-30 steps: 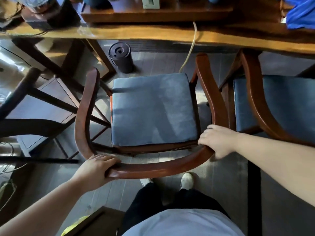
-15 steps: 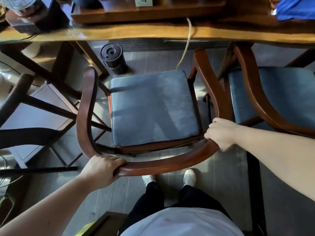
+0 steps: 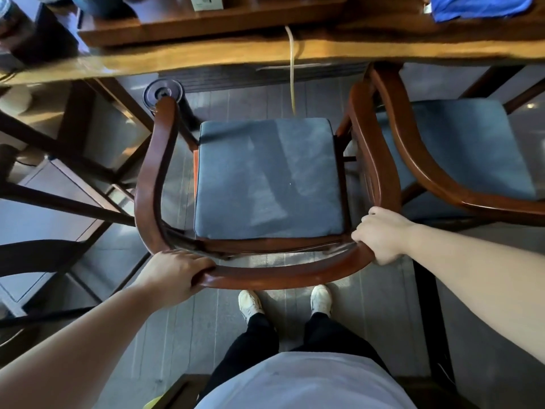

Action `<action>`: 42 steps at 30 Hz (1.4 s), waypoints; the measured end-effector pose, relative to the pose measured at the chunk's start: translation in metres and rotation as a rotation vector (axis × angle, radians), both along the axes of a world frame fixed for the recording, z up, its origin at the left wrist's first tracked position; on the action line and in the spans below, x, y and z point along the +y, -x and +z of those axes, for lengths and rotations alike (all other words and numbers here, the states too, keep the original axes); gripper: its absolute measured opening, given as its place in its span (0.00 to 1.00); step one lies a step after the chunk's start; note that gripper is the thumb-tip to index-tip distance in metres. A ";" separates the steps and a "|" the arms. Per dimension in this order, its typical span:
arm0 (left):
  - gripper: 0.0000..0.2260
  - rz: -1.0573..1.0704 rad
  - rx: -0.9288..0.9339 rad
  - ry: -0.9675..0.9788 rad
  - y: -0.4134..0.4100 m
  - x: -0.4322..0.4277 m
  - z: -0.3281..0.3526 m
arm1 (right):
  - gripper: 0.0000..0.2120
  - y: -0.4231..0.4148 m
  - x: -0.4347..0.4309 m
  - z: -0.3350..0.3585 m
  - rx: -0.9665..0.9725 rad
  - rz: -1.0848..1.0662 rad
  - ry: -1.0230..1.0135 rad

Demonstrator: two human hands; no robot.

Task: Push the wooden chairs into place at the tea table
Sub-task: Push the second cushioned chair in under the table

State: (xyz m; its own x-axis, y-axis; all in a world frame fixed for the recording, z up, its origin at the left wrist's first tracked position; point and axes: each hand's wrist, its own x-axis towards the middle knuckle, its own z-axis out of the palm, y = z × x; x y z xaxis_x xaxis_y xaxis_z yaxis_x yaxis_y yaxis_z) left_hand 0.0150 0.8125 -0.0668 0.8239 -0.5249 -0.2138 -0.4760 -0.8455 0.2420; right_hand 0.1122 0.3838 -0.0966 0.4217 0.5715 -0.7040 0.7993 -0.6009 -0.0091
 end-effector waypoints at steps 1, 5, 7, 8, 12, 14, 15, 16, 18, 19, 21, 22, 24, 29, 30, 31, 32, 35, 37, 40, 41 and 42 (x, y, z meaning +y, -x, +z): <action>0.14 -0.006 0.004 -0.009 -0.001 0.000 0.000 | 0.10 0.002 -0.001 0.000 0.000 -0.012 -0.006; 0.11 -0.054 0.002 -0.056 -0.004 -0.004 0.003 | 0.12 0.006 -0.005 0.008 0.031 -0.108 -0.105; 0.09 -0.100 -0.054 0.001 -0.002 -0.010 0.007 | 0.15 0.014 0.000 0.015 0.085 -0.194 -0.240; 0.09 -0.109 -0.077 0.044 0.000 -0.015 0.008 | 0.15 0.021 0.005 0.018 0.114 -0.236 -0.321; 0.16 -0.052 -0.108 0.136 0.015 -0.038 0.003 | 0.14 0.052 0.033 0.025 0.185 -0.356 -0.559; 0.17 -0.045 -0.137 0.128 0.013 -0.041 -0.001 | 0.14 0.061 0.040 0.026 0.205 -0.427 -0.597; 0.17 -0.064 -0.150 0.123 0.011 -0.040 -0.002 | 0.15 0.064 0.040 0.026 0.188 -0.449 -0.602; 0.17 -0.083 -0.154 0.121 0.009 -0.038 -0.004 | 0.14 0.066 0.040 0.026 0.161 -0.460 -0.604; 0.17 -0.114 -0.147 0.126 0.006 -0.033 -0.009 | 0.13 0.070 0.041 0.024 0.113 -0.473 -0.596; 0.17 -0.124 -0.140 0.128 0.005 -0.032 -0.010 | 0.13 0.070 0.043 0.024 0.104 -0.476 -0.586; 0.17 -0.143 -0.136 0.129 0.003 -0.027 -0.013 | 0.13 0.071 0.048 0.024 0.091 -0.489 -0.572; 0.17 -0.148 -0.141 0.130 0.002 -0.025 -0.014 | 0.14 0.072 0.050 0.024 0.086 -0.503 -0.567; 0.17 -0.142 -0.145 0.119 -0.003 -0.019 -0.012 | 0.16 0.071 0.057 0.024 0.076 -0.521 -0.554; 0.18 -0.109 -0.177 0.100 -0.015 -0.005 -0.009 | 0.18 0.063 0.073 0.027 0.093 -0.493 -0.499; 0.18 -0.101 -0.189 0.095 -0.017 -0.007 -0.009 | 0.19 0.059 0.073 0.028 0.101 -0.483 -0.484; 0.18 -0.091 -0.198 0.097 -0.018 -0.011 -0.008 | 0.19 0.054 0.070 0.029 0.104 -0.474 -0.466; 0.18 -0.079 -0.210 0.104 -0.019 -0.016 -0.008 | 0.20 0.050 0.067 0.031 0.102 -0.469 -0.450; 0.16 -0.052 -0.236 0.103 -0.024 -0.039 -0.005 | 0.21 0.037 0.051 0.036 0.092 -0.497 -0.406; 0.16 -0.052 -0.235 0.074 -0.029 -0.053 -0.003 | 0.22 0.027 0.041 0.039 0.082 -0.533 -0.401; 0.18 -0.075 -0.246 0.056 -0.036 -0.062 -0.002 | 0.23 0.017 0.032 0.040 0.076 -0.557 -0.395; 0.17 -0.089 -0.258 0.062 -0.039 -0.063 -0.002 | 0.23 0.016 0.031 0.041 0.076 -0.566 -0.397; 0.16 -0.097 -0.269 0.066 -0.041 -0.060 -0.003 | 0.22 0.015 0.032 0.041 0.077 -0.569 -0.402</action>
